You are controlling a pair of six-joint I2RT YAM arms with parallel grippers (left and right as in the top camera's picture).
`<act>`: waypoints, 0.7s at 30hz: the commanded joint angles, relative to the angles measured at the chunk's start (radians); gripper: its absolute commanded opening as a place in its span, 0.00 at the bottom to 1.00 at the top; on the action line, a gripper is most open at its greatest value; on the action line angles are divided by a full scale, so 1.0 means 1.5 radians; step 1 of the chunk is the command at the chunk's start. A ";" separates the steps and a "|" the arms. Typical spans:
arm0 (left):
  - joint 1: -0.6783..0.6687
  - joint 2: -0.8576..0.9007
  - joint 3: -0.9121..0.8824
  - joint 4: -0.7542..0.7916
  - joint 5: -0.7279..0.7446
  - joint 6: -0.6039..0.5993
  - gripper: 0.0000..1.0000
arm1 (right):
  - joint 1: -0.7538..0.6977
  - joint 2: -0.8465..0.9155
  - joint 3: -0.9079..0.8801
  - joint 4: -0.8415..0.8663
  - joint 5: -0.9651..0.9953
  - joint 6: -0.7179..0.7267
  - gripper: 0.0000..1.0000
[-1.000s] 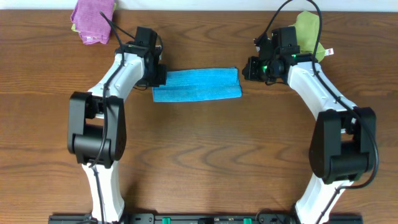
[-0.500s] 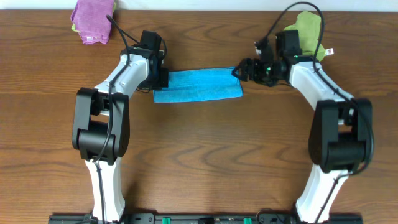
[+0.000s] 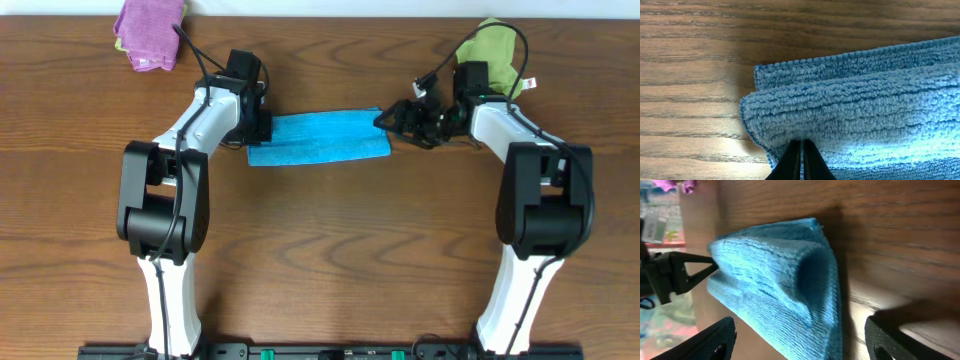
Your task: Fold the cloth
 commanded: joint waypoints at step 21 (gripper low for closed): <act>-0.009 0.033 -0.006 -0.028 0.007 -0.019 0.06 | 0.040 0.072 0.000 0.060 0.017 0.053 0.01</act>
